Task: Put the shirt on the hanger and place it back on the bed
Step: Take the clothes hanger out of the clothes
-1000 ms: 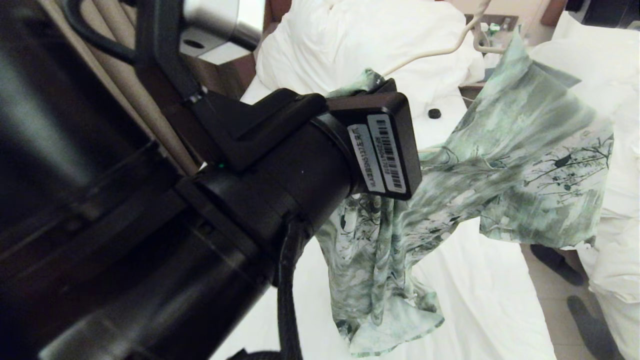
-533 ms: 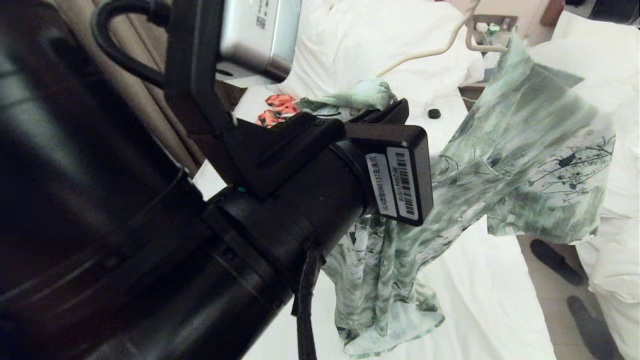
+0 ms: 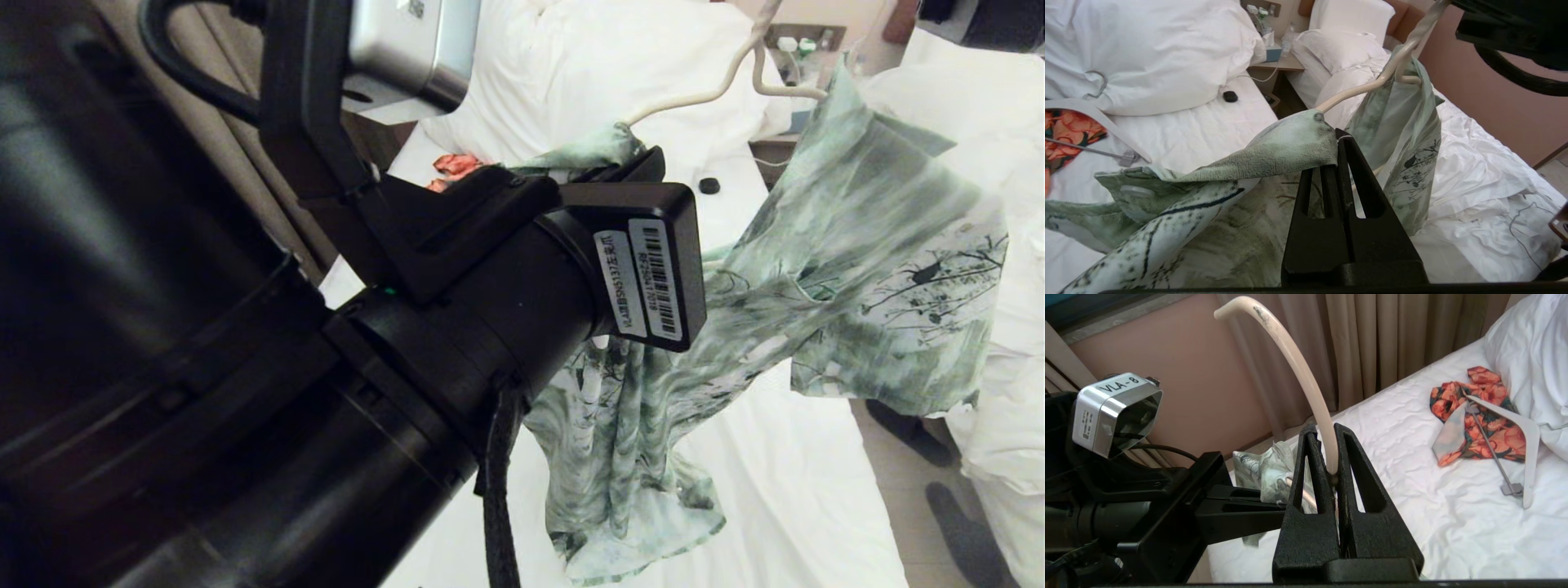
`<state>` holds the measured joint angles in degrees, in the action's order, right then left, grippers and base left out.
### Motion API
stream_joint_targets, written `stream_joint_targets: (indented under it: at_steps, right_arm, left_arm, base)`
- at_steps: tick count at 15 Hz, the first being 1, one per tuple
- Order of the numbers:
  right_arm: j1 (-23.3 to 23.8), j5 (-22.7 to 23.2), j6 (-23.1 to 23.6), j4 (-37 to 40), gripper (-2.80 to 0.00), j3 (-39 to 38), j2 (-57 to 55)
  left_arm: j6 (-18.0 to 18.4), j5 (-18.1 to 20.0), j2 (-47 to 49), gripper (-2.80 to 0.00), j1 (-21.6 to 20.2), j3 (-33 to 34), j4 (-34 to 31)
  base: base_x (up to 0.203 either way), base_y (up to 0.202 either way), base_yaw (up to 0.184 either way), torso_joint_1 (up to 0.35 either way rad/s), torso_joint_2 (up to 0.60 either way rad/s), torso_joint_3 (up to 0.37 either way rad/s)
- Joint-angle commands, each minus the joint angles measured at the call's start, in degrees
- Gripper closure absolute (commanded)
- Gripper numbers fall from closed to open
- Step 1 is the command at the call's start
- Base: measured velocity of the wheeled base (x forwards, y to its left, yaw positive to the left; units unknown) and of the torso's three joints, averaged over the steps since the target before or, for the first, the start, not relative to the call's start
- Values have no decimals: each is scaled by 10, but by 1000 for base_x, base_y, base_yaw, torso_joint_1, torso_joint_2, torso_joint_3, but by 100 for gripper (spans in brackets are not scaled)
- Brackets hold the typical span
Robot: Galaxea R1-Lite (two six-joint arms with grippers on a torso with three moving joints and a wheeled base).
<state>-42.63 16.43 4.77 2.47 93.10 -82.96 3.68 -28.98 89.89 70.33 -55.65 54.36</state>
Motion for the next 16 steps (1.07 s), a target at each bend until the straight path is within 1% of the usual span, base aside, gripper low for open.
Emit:
stream_joint_targets:
  at_steps: [1, 7, 10, 12, 14, 16]
  right_arm:
    - [-2, 1, 1, -2, 0, -1, -3]
    - [-3, 1, 1, -5, 0, 13, -18]
    - [-24, 0, 1, -5, 0, 13, -23]
    - [-27, -9, 1, -5, 0, 19, -30]
    - [-27, -10, 1, -5, 0, 22, -33]
    - [-27, -10, 1, -5, 0, 33, -33]
  left_arm:
    - [0, -2, -3, 0, 2, 1, 3]
    - [1, -3, -9, 0, 17, 7, 3]
    - [14, -9, -23, 0, 32, 7, 4]
    - [15, -9, -23, 0, 36, 7, 4]
    - [15, -16, -25, 0, 52, 12, 4]
    - [15, -16, -18, 0, 50, 11, 4]
  base:
    - [0, 0, 0, 0, 0, 0]
    - [0, 0, 0, 0, 0, 0]
    - [0, 0, 0, 0, 0, 0]
    - [0, 0, 0, 0, 0, 0]
    - [0, 0, 0, 0, 0, 0]
    - [0, 0, 0, 0, 0, 0]
